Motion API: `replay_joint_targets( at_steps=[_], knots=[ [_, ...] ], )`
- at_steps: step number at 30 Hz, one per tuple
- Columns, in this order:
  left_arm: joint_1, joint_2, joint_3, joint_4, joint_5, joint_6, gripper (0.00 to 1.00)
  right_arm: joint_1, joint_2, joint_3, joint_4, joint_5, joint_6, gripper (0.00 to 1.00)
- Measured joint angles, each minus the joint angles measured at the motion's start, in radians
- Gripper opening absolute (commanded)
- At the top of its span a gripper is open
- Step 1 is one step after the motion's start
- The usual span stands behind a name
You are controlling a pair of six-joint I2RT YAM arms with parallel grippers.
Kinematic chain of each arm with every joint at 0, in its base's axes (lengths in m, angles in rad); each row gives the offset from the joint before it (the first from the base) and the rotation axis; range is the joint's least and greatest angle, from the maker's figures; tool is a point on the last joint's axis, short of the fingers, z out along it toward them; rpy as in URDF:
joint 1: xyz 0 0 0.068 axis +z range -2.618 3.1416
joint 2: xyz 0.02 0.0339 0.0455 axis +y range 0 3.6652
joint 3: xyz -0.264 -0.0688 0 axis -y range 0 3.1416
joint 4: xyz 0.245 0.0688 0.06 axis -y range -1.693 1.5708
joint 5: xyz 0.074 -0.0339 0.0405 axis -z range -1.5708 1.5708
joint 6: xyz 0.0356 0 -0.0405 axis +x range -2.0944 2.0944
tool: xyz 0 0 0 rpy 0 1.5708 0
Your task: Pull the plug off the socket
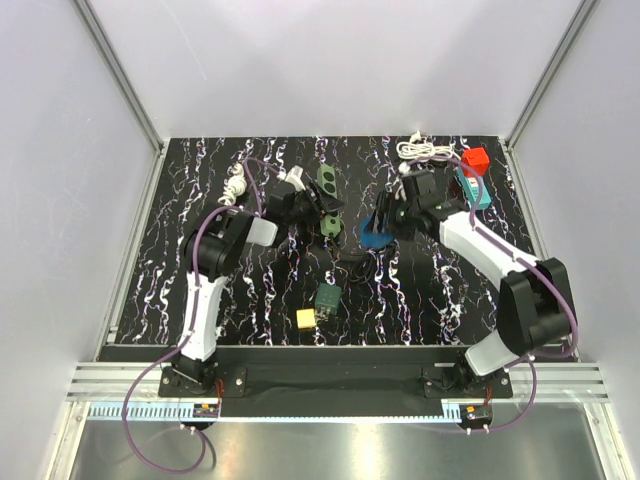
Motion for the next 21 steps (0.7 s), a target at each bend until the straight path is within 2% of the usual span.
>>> replay_joint_targets(
  at_steps=[6, 8, 14, 21],
  knots=[
    [0.001, -0.091, -0.036, -0.13, -0.039, 0.122, 0.69, 0.122, -0.1, -0.148, -0.079, -0.009, -0.017, 0.0],
    [0.003, -0.127, -0.056, -0.171, -0.063, 0.161, 0.77, 0.159, -0.134, -0.196, -0.1, -0.017, -0.013, 0.0],
    [0.016, -0.237, -0.092, -0.285, -0.154, 0.288, 0.77, 0.206, -0.215, -0.283, -0.159, -0.084, 0.01, 0.0],
    [0.023, -0.345, -0.127, -0.274, -0.201, 0.397, 0.75, 0.263, -0.217, -0.3, -0.203, -0.229, 0.037, 0.0]
  ],
)
